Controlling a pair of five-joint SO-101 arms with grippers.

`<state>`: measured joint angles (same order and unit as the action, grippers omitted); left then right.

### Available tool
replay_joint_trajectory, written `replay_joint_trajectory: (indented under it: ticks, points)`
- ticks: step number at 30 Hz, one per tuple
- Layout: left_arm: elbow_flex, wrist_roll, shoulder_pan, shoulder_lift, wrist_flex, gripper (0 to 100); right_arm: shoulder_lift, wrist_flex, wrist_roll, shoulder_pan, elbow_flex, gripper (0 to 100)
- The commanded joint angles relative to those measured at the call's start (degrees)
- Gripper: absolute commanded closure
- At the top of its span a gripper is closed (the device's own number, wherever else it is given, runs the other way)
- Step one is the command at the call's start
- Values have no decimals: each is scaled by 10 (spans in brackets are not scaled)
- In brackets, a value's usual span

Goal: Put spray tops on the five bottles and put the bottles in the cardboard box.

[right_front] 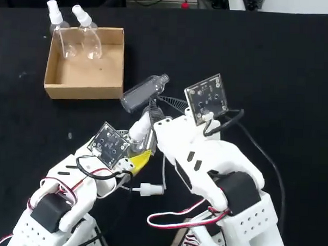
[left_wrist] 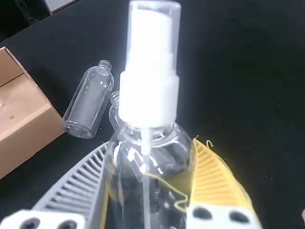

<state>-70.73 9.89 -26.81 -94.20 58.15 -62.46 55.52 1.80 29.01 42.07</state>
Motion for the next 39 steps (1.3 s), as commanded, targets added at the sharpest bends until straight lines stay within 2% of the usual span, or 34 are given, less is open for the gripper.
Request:
replay_joint_trajectory:
  ticks: [1, 4, 11, 16, 20, 25, 28, 30, 33, 36, 39]
  points:
    - [7, -2, -1, -4, -2, 902, -7, -4, 1, 33, 13, 963]
    - [7, -2, -1, -4, -2, 902, -21, -7, 1, 58, 25, 963]
    - [7, -2, -1, -4, -2, 902, -52, -6, 0, 60, 28, 963]
    - [7, -2, -1, -4, -2, 902, -57, -6, -4, 30, 21, 962]
    - [7, -2, -1, -4, -2, 902, -52, 23, -4, -5, -61, 962]
    - [7, -2, -1, -4, -4, 902, -51, 87, 0, -7, -181, 962]
    - [7, -2, 1, -4, -4, 902, -51, 97, -2, -10, -206, 921]
    - [12, -2, 29, -4, -4, 902, -52, 109, -4, -25, -214, 899]
    - [23, -4, 102, -4, -21, 902, -51, 120, -4, -81, -201, 931]
    - [51, -5, 164, -4, -40, 902, -51, 119, -4, -133, -145, 942]
    - [92, -5, 193, 2, -47, 902, -51, 95, -4, -153, -60, 942]
